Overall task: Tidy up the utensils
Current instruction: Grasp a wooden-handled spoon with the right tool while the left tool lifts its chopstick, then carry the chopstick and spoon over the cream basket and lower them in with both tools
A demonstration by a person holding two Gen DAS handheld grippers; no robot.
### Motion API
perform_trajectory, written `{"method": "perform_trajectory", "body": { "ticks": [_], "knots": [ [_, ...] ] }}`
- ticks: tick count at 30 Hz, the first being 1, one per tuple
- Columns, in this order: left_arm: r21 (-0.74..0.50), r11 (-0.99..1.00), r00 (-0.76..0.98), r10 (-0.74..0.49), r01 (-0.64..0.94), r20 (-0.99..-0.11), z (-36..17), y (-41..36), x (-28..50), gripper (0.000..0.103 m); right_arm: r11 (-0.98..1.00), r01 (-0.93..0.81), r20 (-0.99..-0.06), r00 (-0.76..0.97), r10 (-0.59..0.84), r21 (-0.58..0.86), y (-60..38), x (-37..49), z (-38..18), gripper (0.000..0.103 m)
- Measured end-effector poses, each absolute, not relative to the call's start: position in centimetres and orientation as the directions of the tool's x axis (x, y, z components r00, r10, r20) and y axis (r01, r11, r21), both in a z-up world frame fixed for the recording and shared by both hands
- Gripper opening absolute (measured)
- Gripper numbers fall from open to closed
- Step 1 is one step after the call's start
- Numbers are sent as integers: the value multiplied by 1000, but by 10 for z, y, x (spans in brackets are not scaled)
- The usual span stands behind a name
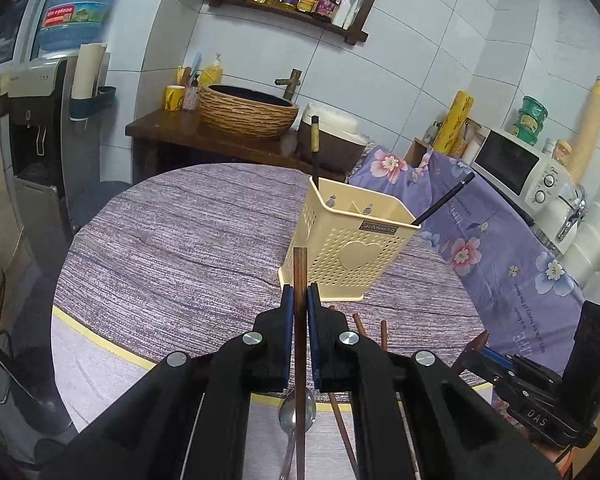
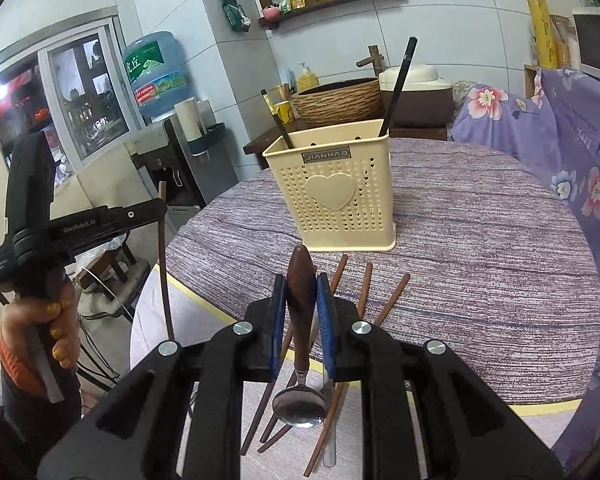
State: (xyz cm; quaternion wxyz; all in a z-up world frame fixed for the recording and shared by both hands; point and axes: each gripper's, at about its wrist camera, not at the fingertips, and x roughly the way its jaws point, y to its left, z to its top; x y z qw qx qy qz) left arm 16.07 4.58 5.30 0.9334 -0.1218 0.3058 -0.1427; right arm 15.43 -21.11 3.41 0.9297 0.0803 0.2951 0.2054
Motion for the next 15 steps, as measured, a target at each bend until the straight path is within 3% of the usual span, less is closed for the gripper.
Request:
{"method": "perform_trajectory", "body": {
  "ticks": [15],
  "knots": [
    [-322,913,789,-386,252,-478,93,41,188,8,895,-379,-474,759,446,235,-206,182,77,16]
  ]
}}
